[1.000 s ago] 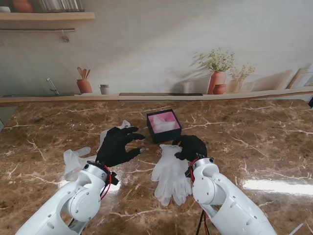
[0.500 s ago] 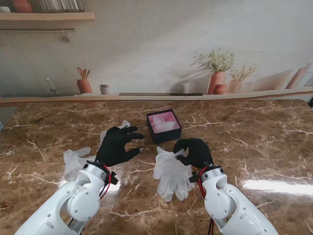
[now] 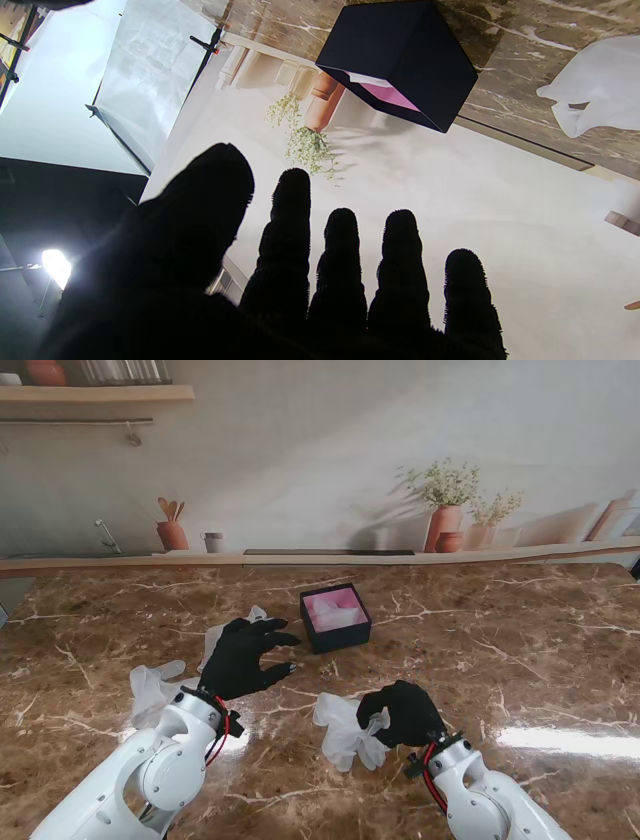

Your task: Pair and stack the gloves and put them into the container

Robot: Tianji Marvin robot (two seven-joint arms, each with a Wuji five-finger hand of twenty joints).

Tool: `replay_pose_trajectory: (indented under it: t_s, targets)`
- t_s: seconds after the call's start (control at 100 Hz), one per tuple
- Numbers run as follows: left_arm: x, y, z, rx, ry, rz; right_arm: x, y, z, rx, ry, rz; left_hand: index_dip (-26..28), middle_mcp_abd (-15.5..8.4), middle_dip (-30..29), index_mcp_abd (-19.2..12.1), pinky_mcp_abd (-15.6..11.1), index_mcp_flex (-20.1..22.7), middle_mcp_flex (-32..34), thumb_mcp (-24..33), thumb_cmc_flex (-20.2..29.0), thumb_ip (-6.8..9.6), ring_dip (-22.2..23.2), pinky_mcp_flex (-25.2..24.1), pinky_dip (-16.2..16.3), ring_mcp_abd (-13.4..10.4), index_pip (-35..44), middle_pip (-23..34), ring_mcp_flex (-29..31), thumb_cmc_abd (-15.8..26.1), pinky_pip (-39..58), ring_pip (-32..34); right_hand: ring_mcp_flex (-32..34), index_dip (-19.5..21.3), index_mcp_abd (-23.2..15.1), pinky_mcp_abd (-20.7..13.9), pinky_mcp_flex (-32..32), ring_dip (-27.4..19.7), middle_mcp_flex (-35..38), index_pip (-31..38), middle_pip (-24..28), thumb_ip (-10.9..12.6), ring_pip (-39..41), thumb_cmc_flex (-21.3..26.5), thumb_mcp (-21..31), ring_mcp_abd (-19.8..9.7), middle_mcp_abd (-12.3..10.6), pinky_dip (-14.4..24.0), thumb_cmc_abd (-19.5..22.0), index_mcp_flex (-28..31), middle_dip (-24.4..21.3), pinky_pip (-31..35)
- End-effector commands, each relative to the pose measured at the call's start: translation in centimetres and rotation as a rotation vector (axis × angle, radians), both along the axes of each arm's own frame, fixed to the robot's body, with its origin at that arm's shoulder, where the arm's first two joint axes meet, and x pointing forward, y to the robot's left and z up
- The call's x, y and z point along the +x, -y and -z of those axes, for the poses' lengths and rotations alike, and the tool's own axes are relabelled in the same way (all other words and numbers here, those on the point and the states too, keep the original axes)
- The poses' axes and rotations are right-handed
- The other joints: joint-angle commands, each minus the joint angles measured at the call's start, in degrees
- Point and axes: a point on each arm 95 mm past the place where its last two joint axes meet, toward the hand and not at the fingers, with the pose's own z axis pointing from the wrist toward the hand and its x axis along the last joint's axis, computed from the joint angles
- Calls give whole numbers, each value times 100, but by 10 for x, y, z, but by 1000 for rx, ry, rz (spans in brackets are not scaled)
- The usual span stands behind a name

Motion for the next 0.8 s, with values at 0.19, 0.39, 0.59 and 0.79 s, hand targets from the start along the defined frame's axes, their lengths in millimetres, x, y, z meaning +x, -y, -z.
replay_pose_trajectory:
  t_s: [0.19,0.39,0.59,0.79]
  targets:
    - [-1,0,-1,3,0,14,-10,7,15,-183,-115,-85,35,-135,-67,-180,-150,87,57,-213,-11,102,-86,-69,134,-257,61,-136,-139,239,-264,-152,-414,-1404,320,144,-387,-329,-354,-764,-659,-237,-535,-492,351,-94,-39,148,-277,-622,-23,-610]
    - [-1,-1,-1,-7,0,9,-25,14,-9,-255,-176,-133,38,-127,-65,-181,-176,103,45,-242,-10,104,-89,-87,78,-275,68,-131,-162,234,-414,-156,-954,-898,888,232,-910,-696,-1504,-2566,-1254,731,-980,-1785,208,132,226,287,24,-1293,-1296,-1260]
    - [-2,-2,-1,-6,-3,15,-31,7,-38,-199,-98,-148,37,-123,-71,-184,-158,86,21,-265,-16,105,-98,-92,90,-267,64,-142,-185,229,-487,-168,-924,-886,1035,271,-913,-851,-1612,-2572,-1298,788,-1246,-2366,-336,195,303,363,832,-1318,-1522,-1505]
    - [-3,-3,-3,-10,6,17,-13,-5,-61,-222,25,-134,41,-131,-72,-187,-144,115,29,-260,-6,108,-96,-82,136,-258,76,-141,-177,231,-499,-164,-900,-979,1353,254,-829,-1197,-2024,-2900,-1549,967,-1712,-1388,349,73,259,-8,660,-1745,-1734,-1954]
